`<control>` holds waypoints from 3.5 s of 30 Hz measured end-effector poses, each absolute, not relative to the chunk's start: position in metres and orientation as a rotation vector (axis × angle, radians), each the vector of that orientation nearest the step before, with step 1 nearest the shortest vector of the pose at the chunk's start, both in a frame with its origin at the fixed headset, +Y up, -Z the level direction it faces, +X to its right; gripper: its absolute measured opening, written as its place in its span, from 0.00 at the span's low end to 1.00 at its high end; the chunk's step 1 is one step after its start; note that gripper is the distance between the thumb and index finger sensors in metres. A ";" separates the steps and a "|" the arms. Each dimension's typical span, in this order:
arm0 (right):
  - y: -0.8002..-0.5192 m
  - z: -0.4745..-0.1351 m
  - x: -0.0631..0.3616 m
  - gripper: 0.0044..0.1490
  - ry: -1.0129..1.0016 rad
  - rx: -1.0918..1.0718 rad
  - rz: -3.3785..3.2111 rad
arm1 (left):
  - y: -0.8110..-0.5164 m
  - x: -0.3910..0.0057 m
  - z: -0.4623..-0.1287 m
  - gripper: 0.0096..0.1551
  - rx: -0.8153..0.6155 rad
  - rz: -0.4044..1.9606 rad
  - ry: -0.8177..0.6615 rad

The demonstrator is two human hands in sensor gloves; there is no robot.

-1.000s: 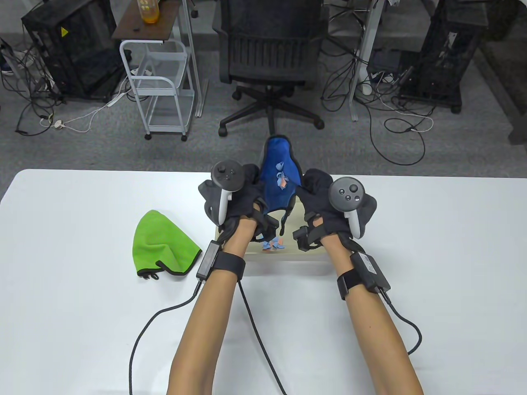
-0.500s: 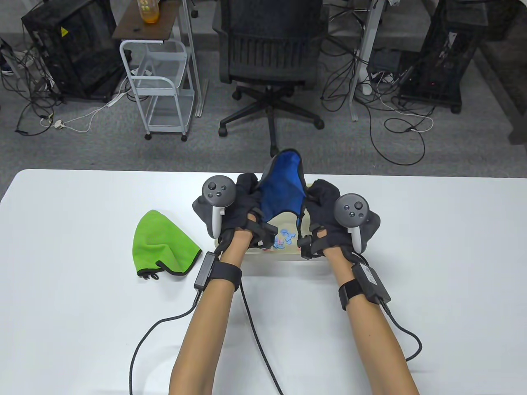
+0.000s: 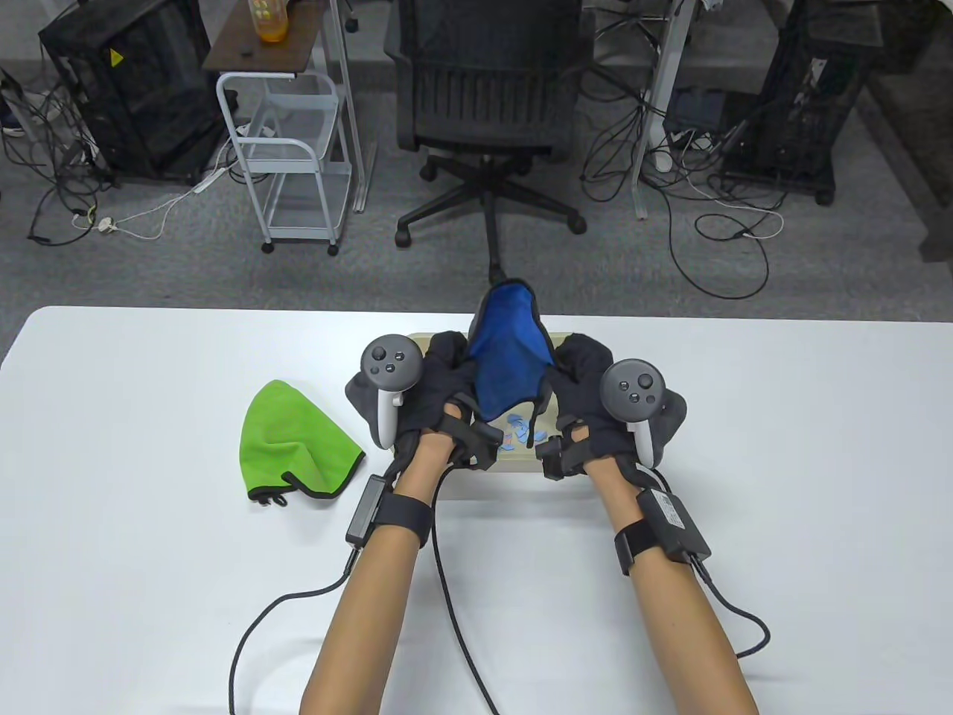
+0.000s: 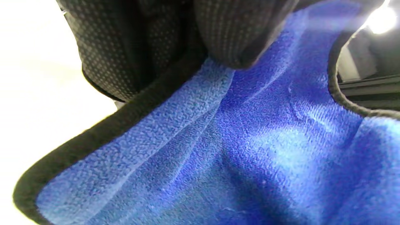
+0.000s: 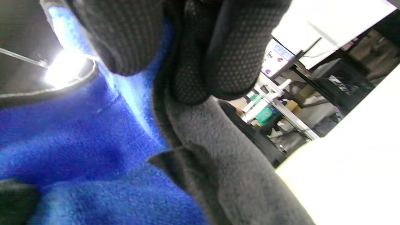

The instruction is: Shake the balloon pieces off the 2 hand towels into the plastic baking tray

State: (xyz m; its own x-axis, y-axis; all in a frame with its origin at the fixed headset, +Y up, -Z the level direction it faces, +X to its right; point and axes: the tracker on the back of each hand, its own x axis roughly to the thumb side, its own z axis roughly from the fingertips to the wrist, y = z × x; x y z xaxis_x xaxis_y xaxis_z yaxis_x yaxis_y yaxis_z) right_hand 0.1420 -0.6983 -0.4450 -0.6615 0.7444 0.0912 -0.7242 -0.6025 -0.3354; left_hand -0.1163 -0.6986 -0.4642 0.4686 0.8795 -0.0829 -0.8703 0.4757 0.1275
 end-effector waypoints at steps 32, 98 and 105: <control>-0.631 -0.432 0.130 0.24 -0.519 0.016 2.282 | -0.763 -0.162 -0.312 0.51 -0.246 0.623 -0.062; -0.662 -0.307 0.237 0.48 -0.180 0.129 2.521 | -0.749 -0.156 -0.311 0.50 -0.203 0.667 -0.143; -0.684 -0.290 0.151 0.48 -0.243 0.367 2.545 | -0.749 -0.141 -0.306 0.51 -0.218 0.647 -0.247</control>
State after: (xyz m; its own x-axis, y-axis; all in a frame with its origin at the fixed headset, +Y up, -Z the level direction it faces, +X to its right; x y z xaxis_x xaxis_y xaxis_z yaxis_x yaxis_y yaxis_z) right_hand 0.1514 -0.6841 -0.2903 -0.8106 0.4977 0.3087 -0.5472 -0.8315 -0.0962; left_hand -0.1412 -0.7489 -0.3055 0.7707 0.6173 0.1580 -0.5658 0.7770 -0.2758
